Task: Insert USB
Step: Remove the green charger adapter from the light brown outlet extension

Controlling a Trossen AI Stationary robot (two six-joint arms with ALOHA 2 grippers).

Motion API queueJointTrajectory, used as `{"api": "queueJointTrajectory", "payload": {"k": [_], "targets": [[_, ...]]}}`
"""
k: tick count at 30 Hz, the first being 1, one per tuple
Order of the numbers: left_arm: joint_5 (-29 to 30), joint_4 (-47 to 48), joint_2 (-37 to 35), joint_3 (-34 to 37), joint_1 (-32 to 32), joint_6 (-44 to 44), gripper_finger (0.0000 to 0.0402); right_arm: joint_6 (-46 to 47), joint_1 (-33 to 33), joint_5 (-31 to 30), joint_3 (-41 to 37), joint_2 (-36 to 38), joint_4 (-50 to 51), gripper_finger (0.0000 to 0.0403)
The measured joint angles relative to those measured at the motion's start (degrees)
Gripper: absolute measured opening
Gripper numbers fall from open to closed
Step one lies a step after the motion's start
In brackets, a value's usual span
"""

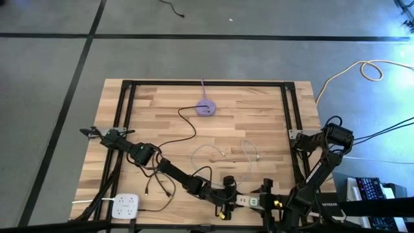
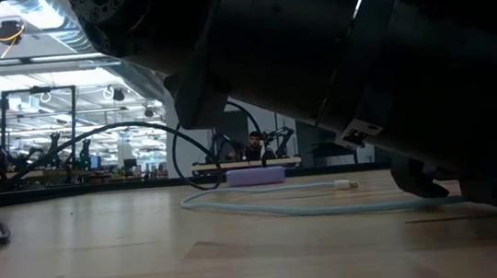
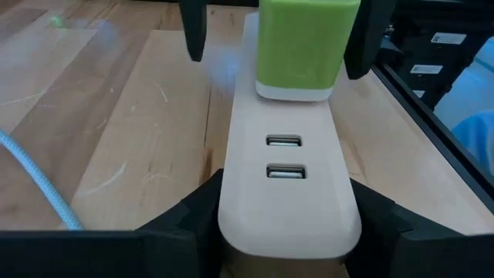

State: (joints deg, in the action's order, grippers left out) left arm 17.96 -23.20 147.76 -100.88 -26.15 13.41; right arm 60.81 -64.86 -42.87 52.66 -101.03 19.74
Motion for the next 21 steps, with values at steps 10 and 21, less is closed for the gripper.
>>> {"api": "queueJointTrajectory", "payload": {"k": [10,21], "targets": [[0.1,0.0,0.0,0.0,0.0,0.3,0.0170,-2.1,0.0,1.8,0.2,0.9,-0.3,0.0118],[-0.5,-0.7,0.1,-0.1,0.1,1.0,0.0170,-5.6,4.3,21.1,0.1,7.5,4.1,0.0118]]}}
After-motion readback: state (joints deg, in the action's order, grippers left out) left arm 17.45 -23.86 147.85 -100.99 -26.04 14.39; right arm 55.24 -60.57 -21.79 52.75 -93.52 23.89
